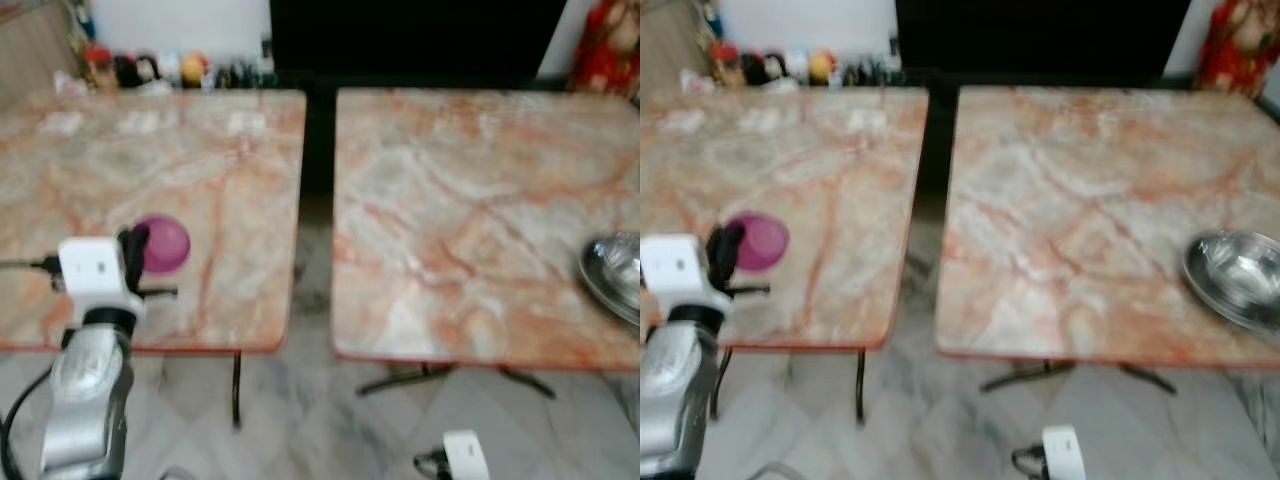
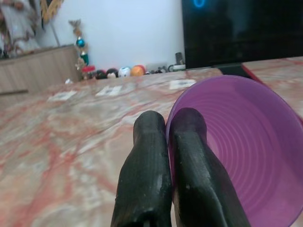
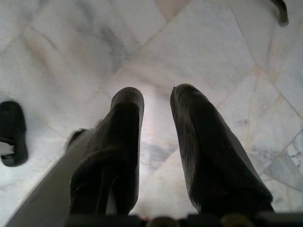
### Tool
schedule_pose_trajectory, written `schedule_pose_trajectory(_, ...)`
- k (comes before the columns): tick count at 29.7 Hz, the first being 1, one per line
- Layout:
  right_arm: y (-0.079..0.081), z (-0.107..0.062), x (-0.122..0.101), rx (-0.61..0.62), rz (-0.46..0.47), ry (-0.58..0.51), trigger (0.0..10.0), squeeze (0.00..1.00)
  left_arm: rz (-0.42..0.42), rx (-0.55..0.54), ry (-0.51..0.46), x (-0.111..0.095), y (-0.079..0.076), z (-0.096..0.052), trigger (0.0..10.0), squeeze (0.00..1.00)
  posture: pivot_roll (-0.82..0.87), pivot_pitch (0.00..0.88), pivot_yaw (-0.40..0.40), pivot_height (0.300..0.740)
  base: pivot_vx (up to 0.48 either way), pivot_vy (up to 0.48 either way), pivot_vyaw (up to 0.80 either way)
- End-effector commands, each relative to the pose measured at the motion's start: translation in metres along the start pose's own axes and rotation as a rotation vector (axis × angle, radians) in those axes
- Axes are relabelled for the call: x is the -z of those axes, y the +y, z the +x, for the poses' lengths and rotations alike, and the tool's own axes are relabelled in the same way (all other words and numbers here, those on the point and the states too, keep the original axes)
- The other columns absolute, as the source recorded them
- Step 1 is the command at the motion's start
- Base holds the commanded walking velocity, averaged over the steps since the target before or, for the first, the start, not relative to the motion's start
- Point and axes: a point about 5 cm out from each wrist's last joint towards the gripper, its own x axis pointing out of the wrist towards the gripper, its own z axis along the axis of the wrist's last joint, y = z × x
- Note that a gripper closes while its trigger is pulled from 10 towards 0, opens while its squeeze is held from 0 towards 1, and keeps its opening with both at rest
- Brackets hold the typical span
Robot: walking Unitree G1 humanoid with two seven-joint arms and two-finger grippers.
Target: Setting the table
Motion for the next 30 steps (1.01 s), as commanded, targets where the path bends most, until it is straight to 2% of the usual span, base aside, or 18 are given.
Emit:
schedule_pose_trajectory(1, -0.005, -0.001, 0.004, 0.017, 0.01, 0.012, 10.0, 0.0, -0.002, 0.01, -0.008, -0.004, -0.002, 0.001, 10.0, 0.0, -0.03, 0.075, 0.043, 0.74, 0.0, -0.469, 0.0)
schedule_pose_trajectory(9, -0.005, -0.001, 0.003, 0.024, 0.02, 0.013, 10.0, 0.0, 0.037, -0.004, -0.007, -0.005, 0.01, 0.002, 10.0, 0.0, -0.02, 0.093, 0.043, 0.74, 0.0, -0.47, 0.0)
schedule_pose_trajectory(16, -0.006, -0.001, 0.003, 0.025, 0.021, 0.011, 10.0, 0.0, 0.032, 0.002, -0.004, -0.005, 0.006, -0.001, 10.0, 0.0, -0.03, 0.106, 0.042, 0.74, 0.0, -0.471, 0.0)
schedule_pose_trajectory(23, -0.006, -0.001, 0.004, 0.025, 0.019, 0.013, 10.0, 0.0, 0.033, 0.004, 0.004, -0.005, 0.009, 0.0, 10.0, 0.0, -0.02, 0.112, 0.042, 0.74, 0.0, -0.462, 0.0)
schedule_pose_trajectory(30, -0.006, -0.001, 0.004, 0.027, 0.022, 0.013, 10.0, 0.0, 0.023, 0.03, 0.008, -0.005, 0.002, 0.0, 10.0, 0.0, -0.02, 0.114, 0.043, 0.74, 0.0, -0.039, 0.0)
